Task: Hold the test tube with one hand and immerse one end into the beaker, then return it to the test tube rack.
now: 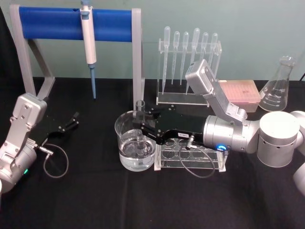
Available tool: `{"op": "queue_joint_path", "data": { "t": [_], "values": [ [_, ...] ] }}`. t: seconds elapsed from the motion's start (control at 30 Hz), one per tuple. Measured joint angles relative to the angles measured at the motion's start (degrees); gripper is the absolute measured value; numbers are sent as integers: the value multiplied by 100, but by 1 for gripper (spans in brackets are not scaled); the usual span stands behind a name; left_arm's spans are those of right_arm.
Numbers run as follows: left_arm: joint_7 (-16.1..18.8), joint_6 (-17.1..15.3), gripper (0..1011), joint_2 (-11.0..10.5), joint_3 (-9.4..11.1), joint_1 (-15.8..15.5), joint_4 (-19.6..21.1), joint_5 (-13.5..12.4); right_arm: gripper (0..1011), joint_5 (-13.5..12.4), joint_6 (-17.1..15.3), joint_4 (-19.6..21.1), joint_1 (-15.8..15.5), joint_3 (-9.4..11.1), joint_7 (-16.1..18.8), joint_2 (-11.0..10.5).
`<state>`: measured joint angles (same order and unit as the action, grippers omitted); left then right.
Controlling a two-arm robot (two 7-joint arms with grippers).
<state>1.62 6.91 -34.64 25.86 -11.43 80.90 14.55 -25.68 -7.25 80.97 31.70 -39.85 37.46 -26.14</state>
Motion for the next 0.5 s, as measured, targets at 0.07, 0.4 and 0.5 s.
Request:
{"op": "queue_joint_path", "data": {
  "t": [0.07, 0.4, 0.5],
  "values": [
    [0, 0, 1000, 0, 0, 0, 0, 0, 243, 0, 0, 0, 0, 0, 0, 0],
    [0, 0, 1000, 0, 0, 0, 0, 0, 243, 0, 0, 0, 0, 0, 0, 0],
    [0, 0, 1000, 0, 0, 0, 0, 0, 243, 0, 0, 0, 0, 0, 0, 0]
  ]
}}
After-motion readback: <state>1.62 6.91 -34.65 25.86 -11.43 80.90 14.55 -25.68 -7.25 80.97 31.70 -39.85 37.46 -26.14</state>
